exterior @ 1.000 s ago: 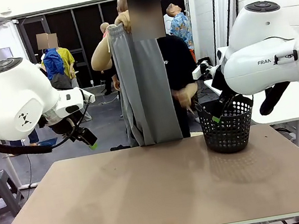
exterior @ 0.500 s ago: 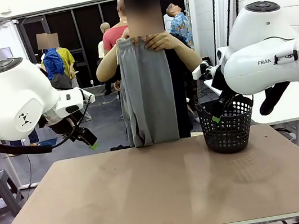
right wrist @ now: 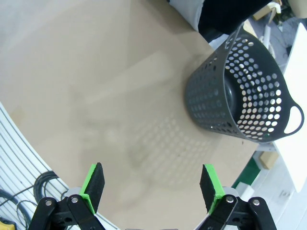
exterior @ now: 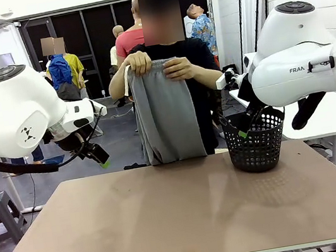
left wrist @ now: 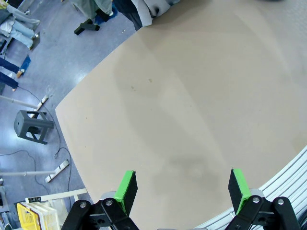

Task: Fold the training pants.
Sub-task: Grab both ends of the Training pants handed by a person.

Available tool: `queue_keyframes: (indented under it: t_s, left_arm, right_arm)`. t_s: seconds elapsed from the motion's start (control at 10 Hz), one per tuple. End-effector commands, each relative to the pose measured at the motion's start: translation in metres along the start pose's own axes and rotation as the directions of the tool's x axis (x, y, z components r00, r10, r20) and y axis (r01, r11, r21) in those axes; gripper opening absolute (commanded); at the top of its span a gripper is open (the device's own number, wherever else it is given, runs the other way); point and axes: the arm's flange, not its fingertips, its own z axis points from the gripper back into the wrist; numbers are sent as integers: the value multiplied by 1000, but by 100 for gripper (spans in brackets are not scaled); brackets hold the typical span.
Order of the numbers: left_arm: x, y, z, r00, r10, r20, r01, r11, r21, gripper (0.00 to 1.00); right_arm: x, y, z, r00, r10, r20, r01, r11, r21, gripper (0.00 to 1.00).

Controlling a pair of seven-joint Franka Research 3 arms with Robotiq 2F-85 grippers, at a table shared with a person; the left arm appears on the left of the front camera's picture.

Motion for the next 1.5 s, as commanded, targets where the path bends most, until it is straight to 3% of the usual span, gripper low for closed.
queue_keyframes:
  t_s: [0.0,1.4]
  left_arm:
    - [-1,0,-2,1000,-2,7,2,1000,5,100]
    - [-1,0,-2,1000,-2,7,2,1000,5,100]
  right_arm:
    - [0,0,0,1000,0,3,0,1000,-2,100]
    - [0,0,0,1000,0,3,0,1000,-2,100]
